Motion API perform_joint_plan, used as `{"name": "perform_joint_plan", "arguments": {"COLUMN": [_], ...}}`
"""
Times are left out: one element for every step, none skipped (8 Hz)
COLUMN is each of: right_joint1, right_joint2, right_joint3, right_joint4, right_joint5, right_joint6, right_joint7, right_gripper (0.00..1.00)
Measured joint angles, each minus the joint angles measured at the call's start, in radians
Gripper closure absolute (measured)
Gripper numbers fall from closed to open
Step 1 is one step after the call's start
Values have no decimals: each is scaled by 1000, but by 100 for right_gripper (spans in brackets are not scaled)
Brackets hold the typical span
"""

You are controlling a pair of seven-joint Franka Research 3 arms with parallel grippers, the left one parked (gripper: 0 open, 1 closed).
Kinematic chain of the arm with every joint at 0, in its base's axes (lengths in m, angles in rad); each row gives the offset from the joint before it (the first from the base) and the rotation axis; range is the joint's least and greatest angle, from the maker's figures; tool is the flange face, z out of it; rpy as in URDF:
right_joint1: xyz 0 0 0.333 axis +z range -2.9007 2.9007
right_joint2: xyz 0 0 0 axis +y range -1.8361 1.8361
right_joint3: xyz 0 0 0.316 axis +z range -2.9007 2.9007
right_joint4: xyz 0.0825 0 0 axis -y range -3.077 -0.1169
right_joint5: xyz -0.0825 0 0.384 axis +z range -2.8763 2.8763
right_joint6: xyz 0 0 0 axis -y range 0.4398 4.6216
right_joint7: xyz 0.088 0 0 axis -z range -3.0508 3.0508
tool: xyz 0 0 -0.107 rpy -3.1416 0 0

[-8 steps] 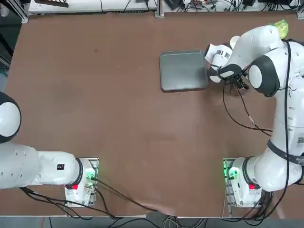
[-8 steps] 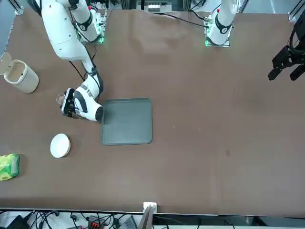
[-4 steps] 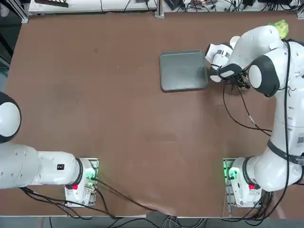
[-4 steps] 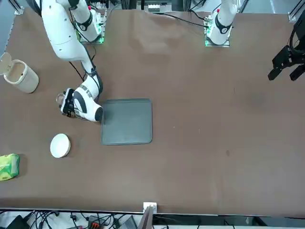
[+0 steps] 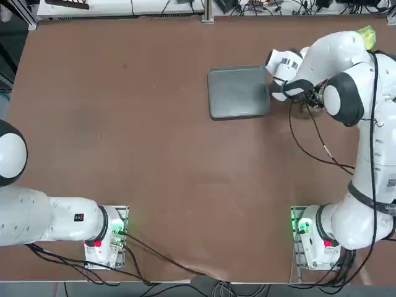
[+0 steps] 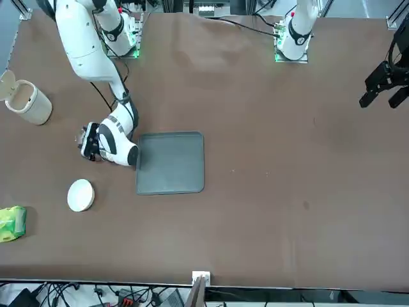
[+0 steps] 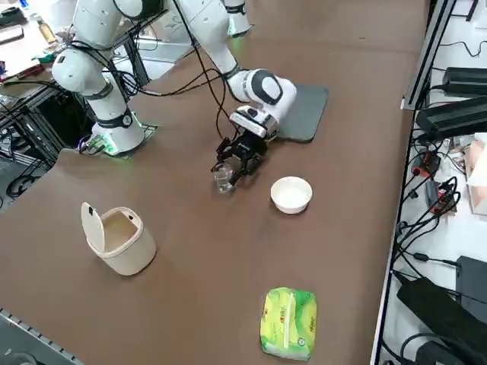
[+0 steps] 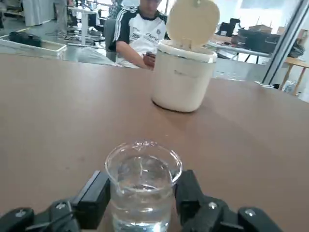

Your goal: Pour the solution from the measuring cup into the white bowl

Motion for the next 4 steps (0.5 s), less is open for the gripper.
{"name": "perform_joint_plan", "arguments": {"right_joint1": [8, 20, 31, 36], "right_joint2": [-13, -37, -69, -97], "right_joint3": [1, 1, 1, 2], "right_joint4": [23, 36, 48, 65], "right_joint5": [-11, -25, -30, -41], "right_joint6": [-4, -10, -16, -18], "right_joint7": [-38, -85, -143, -200], "right_gripper": [26, 26, 26, 26]}}
